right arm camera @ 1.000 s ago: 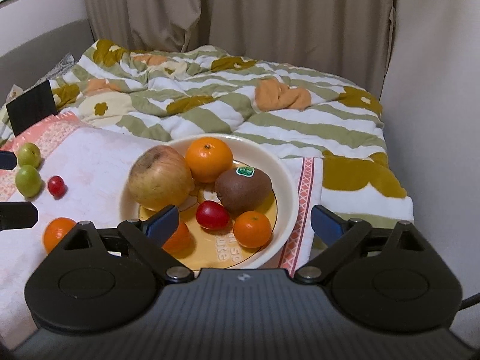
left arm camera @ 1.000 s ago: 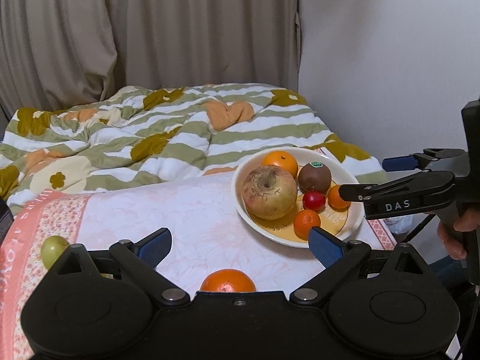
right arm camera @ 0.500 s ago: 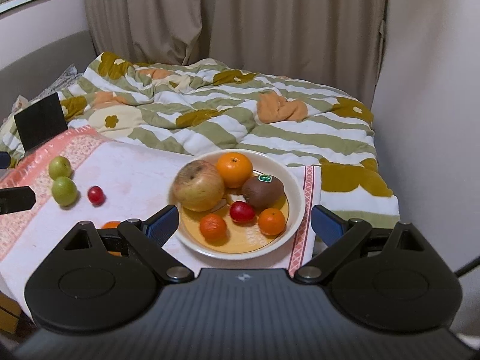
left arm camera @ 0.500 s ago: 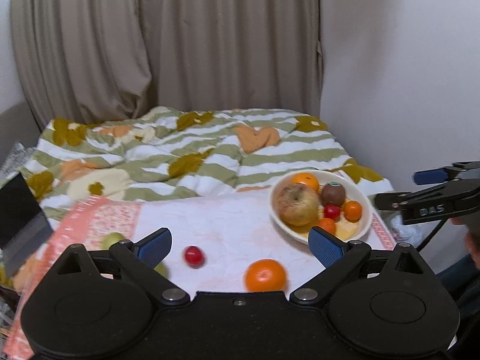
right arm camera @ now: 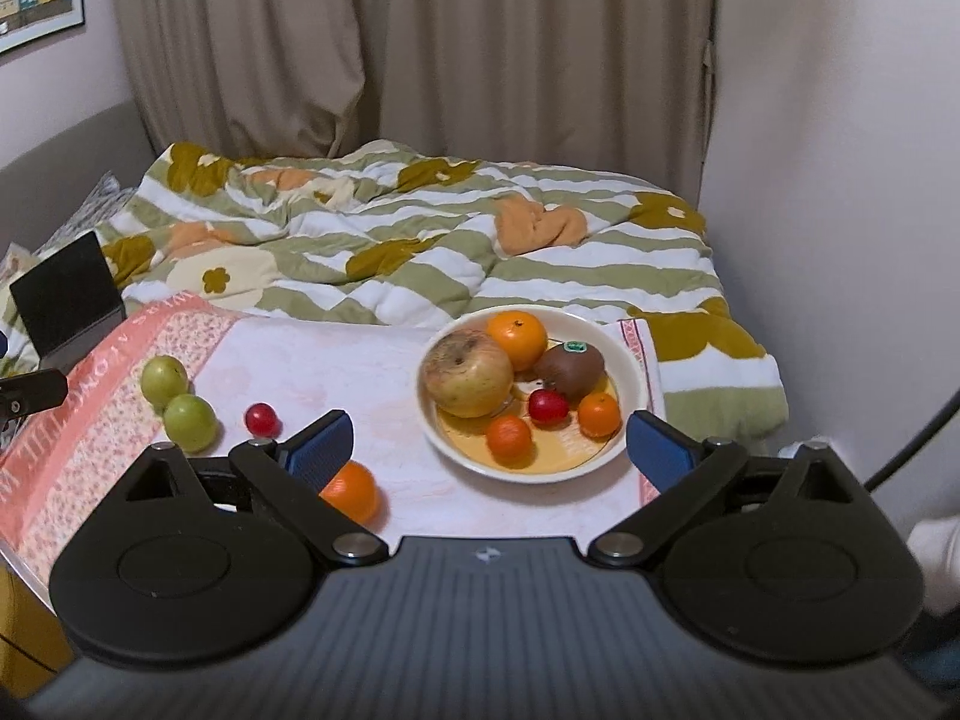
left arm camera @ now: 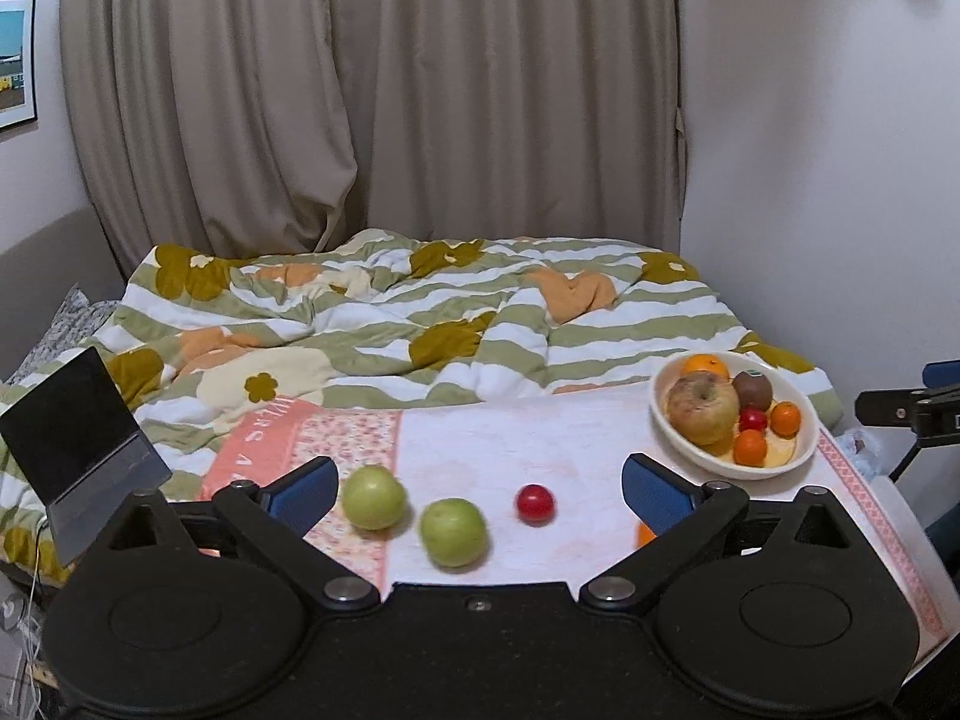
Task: Organize fruits
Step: 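Withdraw both tools from the bowl back over the green apples and orange, then grasp a green apple with the left tool while the right tool grasps the large orange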
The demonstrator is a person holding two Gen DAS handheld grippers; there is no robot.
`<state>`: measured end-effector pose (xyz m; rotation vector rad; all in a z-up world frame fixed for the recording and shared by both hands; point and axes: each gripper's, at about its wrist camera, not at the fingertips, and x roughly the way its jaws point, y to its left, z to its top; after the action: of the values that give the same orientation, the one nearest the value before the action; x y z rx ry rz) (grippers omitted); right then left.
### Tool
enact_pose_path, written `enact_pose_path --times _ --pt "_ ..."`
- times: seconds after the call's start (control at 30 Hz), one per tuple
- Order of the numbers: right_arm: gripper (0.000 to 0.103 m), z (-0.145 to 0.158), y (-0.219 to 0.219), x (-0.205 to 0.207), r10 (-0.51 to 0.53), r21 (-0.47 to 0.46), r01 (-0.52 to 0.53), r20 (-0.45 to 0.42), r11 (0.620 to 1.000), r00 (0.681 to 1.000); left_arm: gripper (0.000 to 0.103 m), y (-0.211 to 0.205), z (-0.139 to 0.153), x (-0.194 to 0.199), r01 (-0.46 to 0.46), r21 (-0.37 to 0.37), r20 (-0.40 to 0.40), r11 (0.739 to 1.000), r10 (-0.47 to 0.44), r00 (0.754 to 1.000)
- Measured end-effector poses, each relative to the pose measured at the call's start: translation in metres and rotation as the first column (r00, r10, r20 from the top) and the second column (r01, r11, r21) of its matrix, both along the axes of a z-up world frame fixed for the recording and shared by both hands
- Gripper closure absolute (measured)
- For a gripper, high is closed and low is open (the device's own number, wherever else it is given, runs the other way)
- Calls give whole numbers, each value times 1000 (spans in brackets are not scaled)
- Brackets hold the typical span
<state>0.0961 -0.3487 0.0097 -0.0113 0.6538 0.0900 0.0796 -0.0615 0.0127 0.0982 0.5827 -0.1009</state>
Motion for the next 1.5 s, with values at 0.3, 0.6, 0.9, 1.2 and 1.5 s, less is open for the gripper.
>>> enact_pose_path --times 0.3,0.6,0.9,1.2,1.5 --pt "0 -18 50 -10 -132 2 132 -35 991 991 0 41 -21 25 107 22 -52 994 -106 993" --pt "0 -61 87 -10 -212 20 214 -81 977 974 0 64 -65 56 208 32 -111 978 -203 973" --pt "0 -105 110 10 -202 5 204 -122 979 972 3 60 -107 87 253 9 -174 967 -248 953" --pt "0 -129 109 35 -182 46 192 -157 980 971 18 43 -132 113 290 -23 -242 957 -286 927" --pt "0 -136 108 51 -161 44 171 -175 984 971 40 34 -146 132 305 -33 -284 952 -301 910"
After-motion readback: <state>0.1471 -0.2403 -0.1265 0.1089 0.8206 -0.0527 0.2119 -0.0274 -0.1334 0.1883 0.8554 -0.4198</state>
